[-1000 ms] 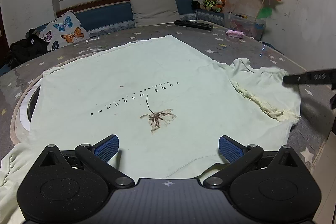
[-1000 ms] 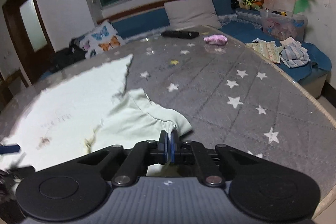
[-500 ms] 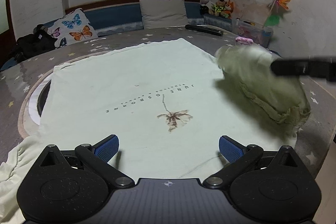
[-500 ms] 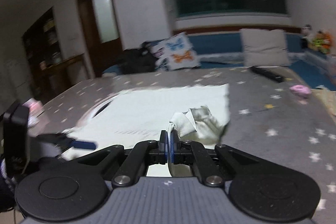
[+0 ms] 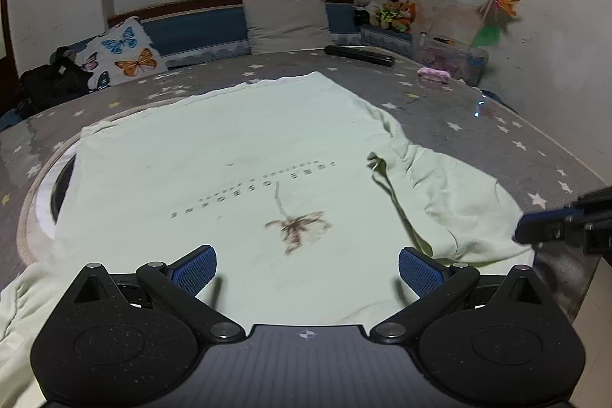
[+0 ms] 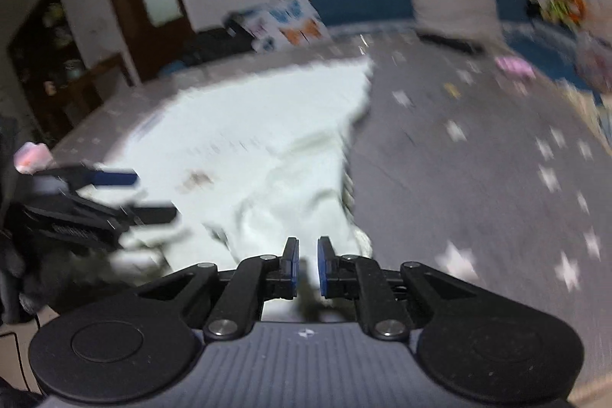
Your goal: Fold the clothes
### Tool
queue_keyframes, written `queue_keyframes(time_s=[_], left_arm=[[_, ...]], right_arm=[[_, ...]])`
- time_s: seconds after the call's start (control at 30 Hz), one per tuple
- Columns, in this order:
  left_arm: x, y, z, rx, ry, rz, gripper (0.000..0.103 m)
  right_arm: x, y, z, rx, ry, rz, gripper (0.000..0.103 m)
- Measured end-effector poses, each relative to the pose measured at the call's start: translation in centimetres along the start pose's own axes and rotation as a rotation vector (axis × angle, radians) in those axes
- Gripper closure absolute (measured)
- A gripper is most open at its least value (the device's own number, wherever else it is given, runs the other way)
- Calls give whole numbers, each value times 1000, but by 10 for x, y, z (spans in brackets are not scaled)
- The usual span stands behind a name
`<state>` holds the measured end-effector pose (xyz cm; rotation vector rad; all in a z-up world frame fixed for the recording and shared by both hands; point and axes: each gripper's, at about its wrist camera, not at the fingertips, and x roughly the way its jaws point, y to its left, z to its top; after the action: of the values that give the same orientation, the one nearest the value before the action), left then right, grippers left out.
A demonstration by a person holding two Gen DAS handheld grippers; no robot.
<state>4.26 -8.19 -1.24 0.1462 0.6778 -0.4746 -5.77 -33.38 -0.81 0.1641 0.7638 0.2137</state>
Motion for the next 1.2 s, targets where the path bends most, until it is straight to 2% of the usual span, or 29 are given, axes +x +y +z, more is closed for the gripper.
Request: queue_keyframes(time_s=[0.1,0.23,0.4,0.73,0.9,1.0,1.07,1.2], left_arm=[[3,-6,5,9,-3,-12,0],[5,-12,14,10,-14,-38,0],[12,-23,18,33,-11,-57,0],[32,-32,12,59,40,-62,0],[27,-23,10,36,34,-52,0],[15,-12,9,11,13,-37,0],[2,-1,7,-13,-11,-12,0],[-26,23,1,-57,-54,58,0]], right_arm=[[-6,-4,-1,-2,5,6,93],[-8,1,18,-35,-47,21,92],[14,7,42,-74,-81,45,92],[84,5,76,-92,-26,31,92],[96,9,78,-116,-3,7,92],[88,14,77,-129,-14,7,85],[81,17,76,-138,-21,11,75],[68,32,68,-177,-19,36,70]])
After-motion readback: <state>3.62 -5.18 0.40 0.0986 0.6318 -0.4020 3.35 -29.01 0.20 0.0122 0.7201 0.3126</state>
